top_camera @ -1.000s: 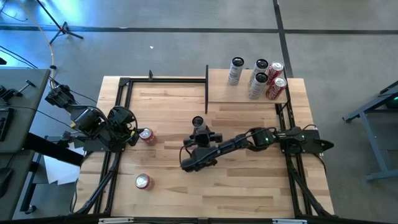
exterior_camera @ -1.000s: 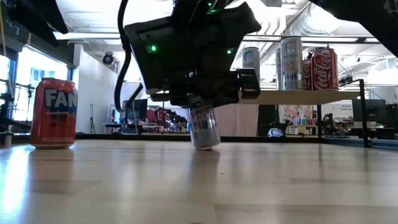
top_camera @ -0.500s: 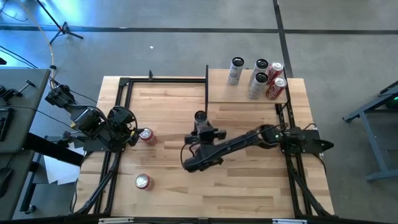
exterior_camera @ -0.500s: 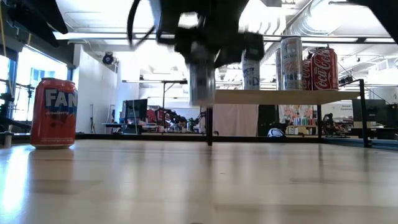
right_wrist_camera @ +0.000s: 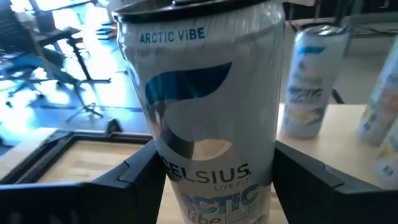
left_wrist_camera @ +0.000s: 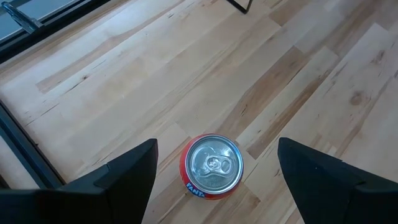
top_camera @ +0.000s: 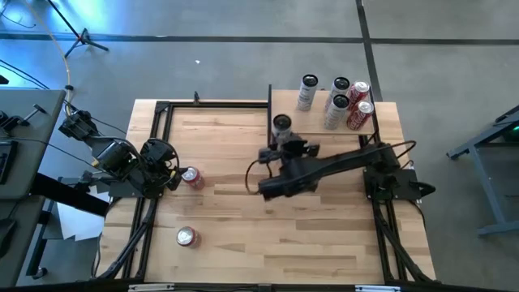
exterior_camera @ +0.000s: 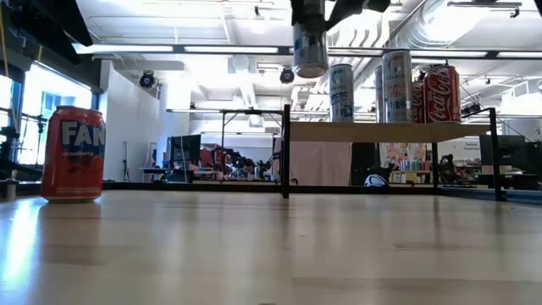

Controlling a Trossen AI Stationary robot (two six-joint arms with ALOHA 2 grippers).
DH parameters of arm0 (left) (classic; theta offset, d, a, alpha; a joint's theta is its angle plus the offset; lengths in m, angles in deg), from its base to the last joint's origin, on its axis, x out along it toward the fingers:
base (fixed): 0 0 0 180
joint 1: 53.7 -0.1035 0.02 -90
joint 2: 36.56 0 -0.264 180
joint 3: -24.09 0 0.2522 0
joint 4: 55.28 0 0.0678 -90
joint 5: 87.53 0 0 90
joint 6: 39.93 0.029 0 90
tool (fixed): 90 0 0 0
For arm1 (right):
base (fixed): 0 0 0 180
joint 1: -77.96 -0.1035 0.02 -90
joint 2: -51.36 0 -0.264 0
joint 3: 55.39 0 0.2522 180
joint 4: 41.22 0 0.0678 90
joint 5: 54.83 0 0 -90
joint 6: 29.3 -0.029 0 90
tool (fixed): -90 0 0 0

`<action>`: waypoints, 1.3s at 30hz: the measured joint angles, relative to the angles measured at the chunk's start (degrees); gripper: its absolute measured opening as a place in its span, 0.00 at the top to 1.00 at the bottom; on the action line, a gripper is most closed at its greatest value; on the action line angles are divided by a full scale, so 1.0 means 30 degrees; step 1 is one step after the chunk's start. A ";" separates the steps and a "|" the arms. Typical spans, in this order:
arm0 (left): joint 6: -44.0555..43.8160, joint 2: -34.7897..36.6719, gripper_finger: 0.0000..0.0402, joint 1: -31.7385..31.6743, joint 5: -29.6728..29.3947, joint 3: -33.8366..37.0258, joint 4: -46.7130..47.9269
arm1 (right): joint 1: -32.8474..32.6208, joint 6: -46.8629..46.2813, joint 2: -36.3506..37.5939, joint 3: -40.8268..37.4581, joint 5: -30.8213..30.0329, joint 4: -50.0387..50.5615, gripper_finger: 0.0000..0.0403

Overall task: Place canned beverage on shelf
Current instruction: Put the white soda can on the shelf aligned with the other white soda can

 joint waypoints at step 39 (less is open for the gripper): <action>0.0000 0.0000 0.23 0.0000 -0.0007 0.0000 0.0000 | 0.2219 -0.3740 0.3579 -0.9214 -0.2079 -0.0025 0.42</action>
